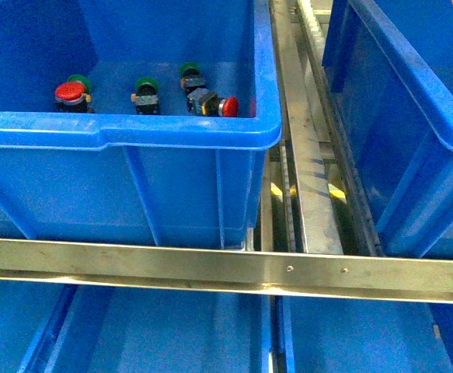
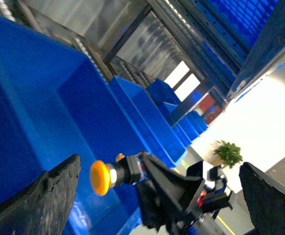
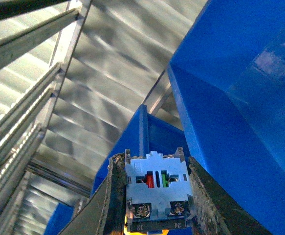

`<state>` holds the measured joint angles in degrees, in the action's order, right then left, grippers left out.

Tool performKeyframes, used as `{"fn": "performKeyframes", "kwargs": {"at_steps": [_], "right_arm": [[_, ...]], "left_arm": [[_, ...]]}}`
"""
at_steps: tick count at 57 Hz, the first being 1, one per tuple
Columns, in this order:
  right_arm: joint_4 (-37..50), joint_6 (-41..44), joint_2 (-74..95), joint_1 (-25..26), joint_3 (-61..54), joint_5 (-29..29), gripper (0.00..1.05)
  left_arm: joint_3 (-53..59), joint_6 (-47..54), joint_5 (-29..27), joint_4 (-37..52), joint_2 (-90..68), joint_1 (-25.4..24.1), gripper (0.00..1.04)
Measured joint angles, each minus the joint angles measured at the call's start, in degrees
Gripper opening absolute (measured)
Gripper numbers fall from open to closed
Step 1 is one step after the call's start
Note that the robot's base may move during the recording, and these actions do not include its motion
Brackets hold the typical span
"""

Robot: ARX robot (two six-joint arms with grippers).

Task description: Pick red and yellow buttons and place in box

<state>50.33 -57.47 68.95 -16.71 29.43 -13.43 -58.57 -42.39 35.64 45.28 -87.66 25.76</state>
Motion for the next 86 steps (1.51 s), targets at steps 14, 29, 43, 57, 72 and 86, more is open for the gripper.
{"fn": "performKeyframes", "kwargs": {"at_steps": [14, 29, 43, 57, 72, 86], "right_arm": [[-10.84, 19.04, -1.92, -2.05, 3.63, 1.42, 0.26], [-19.02, 36.2, -6.56, 2.99, 2.99, 7.37, 0.26], [-25.33, 43.36, -12.2, 11.34, 2.71, 9.07, 0.26], [-30.71, 45.44, -19.82, 13.94, 2.73, 9.44, 0.26], [-35.04, 47.25, -21.64, 14.47, 3.26, 8.17, 0.26], [-38.95, 47.54, -25.55, 10.69, 3.8, 5.38, 0.26]], "left_arm": [[14.88, 5.14, 0.39, -4.72, 19.04, -9.53, 0.97], [28.06, 7.69, 2.25, -15.1, 38.69, -19.96, 0.97], [38.8, 7.98, 1.46, -31.85, 61.53, -21.88, 0.97], [47.32, 11.06, 5.14, -46.31, 76.17, -29.9, 0.97], [57.33, 38.49, -35.65, -45.38, 86.68, -26.1, 0.49], [57.33, 41.35, -35.65, -45.38, 86.73, -25.9, 0.03]]}}
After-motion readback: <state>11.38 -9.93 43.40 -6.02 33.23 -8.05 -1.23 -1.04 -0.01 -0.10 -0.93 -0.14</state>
